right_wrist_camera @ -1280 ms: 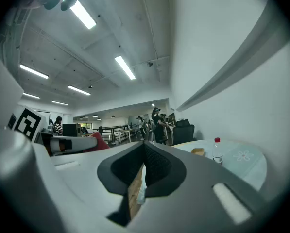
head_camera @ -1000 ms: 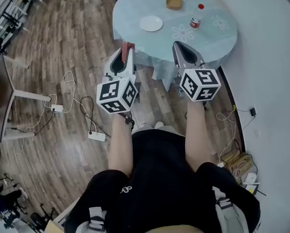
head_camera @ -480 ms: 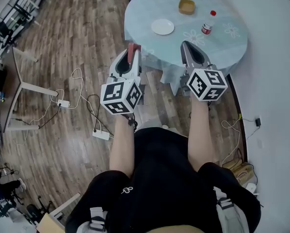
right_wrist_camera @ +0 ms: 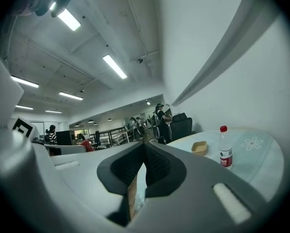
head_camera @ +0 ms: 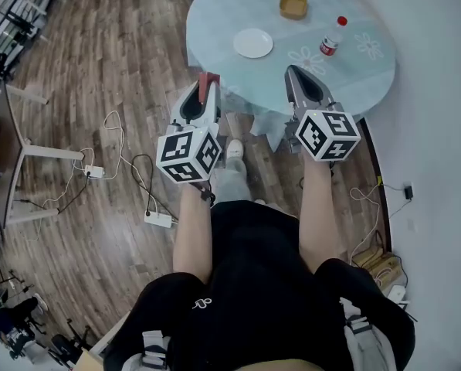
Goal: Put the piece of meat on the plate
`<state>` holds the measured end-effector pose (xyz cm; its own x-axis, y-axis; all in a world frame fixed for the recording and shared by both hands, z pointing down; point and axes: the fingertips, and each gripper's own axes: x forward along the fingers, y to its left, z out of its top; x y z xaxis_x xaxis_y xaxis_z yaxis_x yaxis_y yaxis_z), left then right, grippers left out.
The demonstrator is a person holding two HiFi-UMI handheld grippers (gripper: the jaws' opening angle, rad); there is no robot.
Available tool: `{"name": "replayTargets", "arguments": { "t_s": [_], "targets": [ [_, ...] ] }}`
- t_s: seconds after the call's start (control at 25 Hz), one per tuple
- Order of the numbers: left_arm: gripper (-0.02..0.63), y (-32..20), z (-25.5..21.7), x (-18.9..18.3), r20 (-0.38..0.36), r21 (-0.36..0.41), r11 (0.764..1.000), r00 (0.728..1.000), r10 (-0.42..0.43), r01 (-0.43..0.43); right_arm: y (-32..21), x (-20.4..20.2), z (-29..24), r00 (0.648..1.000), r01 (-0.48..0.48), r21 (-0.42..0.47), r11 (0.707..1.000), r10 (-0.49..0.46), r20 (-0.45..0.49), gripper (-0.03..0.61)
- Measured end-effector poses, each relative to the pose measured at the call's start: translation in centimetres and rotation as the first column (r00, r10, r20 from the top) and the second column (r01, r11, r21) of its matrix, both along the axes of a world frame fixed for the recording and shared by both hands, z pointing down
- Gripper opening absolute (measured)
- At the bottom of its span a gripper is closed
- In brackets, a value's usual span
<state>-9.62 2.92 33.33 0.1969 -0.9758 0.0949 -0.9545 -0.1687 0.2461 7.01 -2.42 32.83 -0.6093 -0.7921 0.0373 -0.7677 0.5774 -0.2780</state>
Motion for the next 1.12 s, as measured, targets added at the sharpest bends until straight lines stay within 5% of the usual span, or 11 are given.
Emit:
{"name": "replayTargets", "arguments": {
  "t_s": [0.24,0.68,1.12],
  "targets": [
    [0.087,-10.1,3.6,0.3,-0.010,-0.076,0.994,0.997,0.082,-0.083,-9.2,0.8,3.4,0.995,-0.095,-0.074,0.993,0.095,-0.008,0.009],
    [0.087,-25.8,11.0,-4.2,-0.030,-0.268,0.942,0.979,0.200,-0.201,-22.8,-5.3,9.3,0.983,-0.183,-0.196,0.964,0.173,-0.065,0.009],
    [0.089,-33.1,18.7,0.5,-0.077,-0.409,0.851,0.942,0.326,-0.328,-25.1,1.8,12.9,0.941,-0.335,-0.276,0.901,0.301,-0.157,0.009]
  ]
}}
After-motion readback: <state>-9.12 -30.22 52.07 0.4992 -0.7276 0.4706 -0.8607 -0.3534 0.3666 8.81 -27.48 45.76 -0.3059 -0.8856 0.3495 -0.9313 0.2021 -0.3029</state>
